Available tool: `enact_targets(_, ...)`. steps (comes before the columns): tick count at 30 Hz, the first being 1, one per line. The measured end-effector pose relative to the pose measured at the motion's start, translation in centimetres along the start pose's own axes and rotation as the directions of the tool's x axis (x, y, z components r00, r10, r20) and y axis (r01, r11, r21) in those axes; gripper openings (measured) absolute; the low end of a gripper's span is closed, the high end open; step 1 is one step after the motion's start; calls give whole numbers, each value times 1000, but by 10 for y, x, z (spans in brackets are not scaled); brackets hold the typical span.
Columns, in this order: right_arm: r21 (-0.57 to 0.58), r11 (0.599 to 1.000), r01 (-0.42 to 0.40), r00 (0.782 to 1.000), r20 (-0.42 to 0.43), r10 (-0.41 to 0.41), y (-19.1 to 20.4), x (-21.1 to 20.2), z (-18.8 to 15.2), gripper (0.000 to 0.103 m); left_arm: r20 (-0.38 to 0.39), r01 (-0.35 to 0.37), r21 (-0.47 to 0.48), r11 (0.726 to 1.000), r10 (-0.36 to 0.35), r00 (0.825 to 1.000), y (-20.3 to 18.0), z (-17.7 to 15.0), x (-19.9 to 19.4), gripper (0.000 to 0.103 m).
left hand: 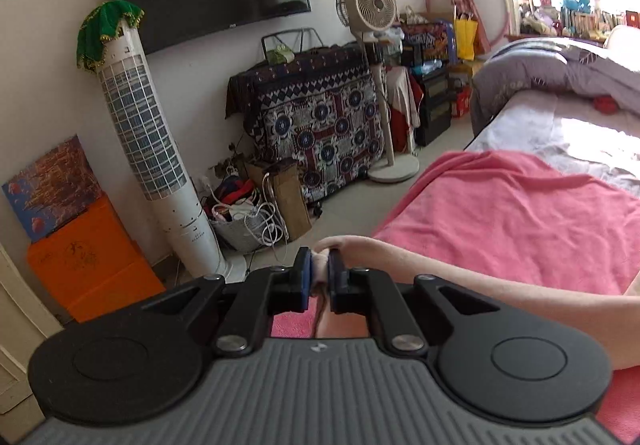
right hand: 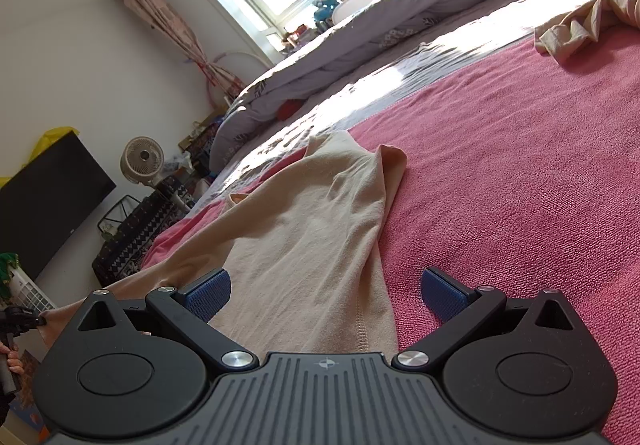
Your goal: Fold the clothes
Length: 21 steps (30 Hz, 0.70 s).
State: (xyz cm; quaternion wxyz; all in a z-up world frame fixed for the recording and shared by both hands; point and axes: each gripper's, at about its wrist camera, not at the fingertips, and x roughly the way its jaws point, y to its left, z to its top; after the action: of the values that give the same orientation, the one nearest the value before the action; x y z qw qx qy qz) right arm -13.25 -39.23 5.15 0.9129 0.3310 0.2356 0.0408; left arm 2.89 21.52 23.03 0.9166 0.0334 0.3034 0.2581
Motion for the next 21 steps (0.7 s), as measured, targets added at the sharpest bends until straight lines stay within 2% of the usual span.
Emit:
enact_targets(2, 0, 1000, 0, 1000, 0, 0, 0, 0, 0, 103, -90, -7, -3, 1000, 6, 996, -8, -2, 24, 11)
enact_targets(4, 0, 1000, 0, 1000, 0, 0, 0, 0, 0, 103, -181, -11, -22, 1000, 7, 983, -15, -8, 42, 11)
enact_targets(7, 15, 1000, 16, 1000, -17, -15, 3, 0, 3, 103, -176, -9, -70, 998, -3, 984, -10, -13, 41, 11)
enact_targets(10, 57, 994, 98, 993, -71, -94, 22, -3, 21, 102, -168, 20, -86, 996, -34, 985, 0, -22, 41, 13)
enact_targets(11, 65, 993, 96, 993, -72, -92, 32, -5, 29, 102, -167, 27, -78, 997, -39, 985, 3, -27, 42, 15)
enact_targets(12, 53, 998, 34, 999, -42, -32, 46, -8, 41, 102, -169, 33, -73, 997, -45, 985, 5, -35, 44, 15)
enact_targets(13, 13, 1000, -21, 1000, -20, 22, 63, -6, 53, 102, -183, 42, -80, 996, -57, 981, 8, -42, 49, 15)
enact_targets(15, -96, 993, -71, 997, -16, 70, 100, 10, 76, 102, -186, 61, -88, 994, -76, 980, 11, -57, 56, 17)
enact_targets(17, -228, 970, -84, 995, -75, 69, 137, 51, 92, 100, -164, 78, -88, 993, -91, 982, 12, -72, 61, 17)
enact_targets(18, -269, 960, -82, 993, -108, 55, 150, 75, 95, 97, -131, 77, -61, 995, -85, 988, 10, -77, 59, 16)
enact_targets(19, -309, 948, -73, 988, -151, 27, 164, 106, 98, 84, -92, 67, -22, 998, -69, 993, 5, -85, 56, 16)
enact_targets(20, -352, 934, -54, 980, -197, -18, 177, 139, 98, 63, -55, 54, 4, 999, -54, 997, 0, -92, 53, 15)
enact_targets(21, -392, 920, -29, 970, -234, -69, 186, 168, 96, 55, -22, 41, 20, 999, -40, 999, -4, -99, 52, 14)
